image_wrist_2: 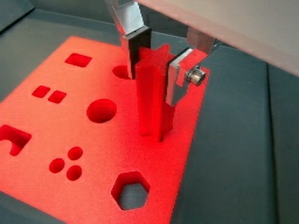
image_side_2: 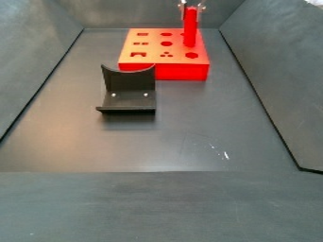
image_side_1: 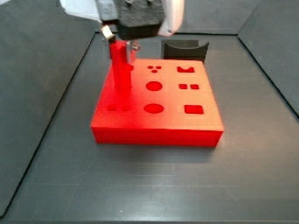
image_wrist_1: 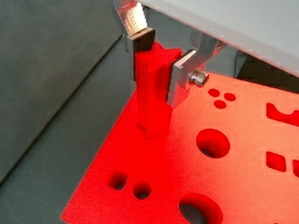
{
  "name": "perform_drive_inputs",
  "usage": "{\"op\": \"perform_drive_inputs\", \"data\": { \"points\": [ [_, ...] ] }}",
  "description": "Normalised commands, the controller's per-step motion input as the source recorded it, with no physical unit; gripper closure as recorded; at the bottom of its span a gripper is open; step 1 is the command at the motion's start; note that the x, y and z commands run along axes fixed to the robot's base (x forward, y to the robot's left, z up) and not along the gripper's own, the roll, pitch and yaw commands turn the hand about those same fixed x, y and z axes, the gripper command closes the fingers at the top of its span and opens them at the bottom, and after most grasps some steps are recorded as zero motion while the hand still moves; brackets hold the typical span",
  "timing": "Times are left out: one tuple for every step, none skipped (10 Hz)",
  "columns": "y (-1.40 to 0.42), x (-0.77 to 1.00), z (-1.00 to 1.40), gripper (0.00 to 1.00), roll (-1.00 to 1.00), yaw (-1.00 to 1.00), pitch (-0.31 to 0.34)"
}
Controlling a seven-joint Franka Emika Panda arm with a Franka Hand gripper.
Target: Insert the star object.
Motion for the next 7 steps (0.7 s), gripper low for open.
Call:
{"op": "perform_drive_inputs", "data": {
  "points": [
    [0.0, 0.04, -0.28, 1.0, 0.06, -0.05, 0.011],
    [0.0, 0.0, -0.7, 1.0, 0.0, -0.12, 0.071],
    [0.01, -0.15, -0.75, 1.0, 0.01, -0.12, 0.179],
    [0.0, -0.21, -0.73, 1.0, 0.01, -0.02, 0.189],
    [-0.27, 0.0, -0.81, 1.0, 0.0, 0.0, 0.136],
    [-0.15, 0.14, -0.88, 1.0, -0.04, 0.0, 0.091],
    [0.0, 0.16, -1.0, 1.0, 0.0, 0.0, 0.123]
  ]
}}
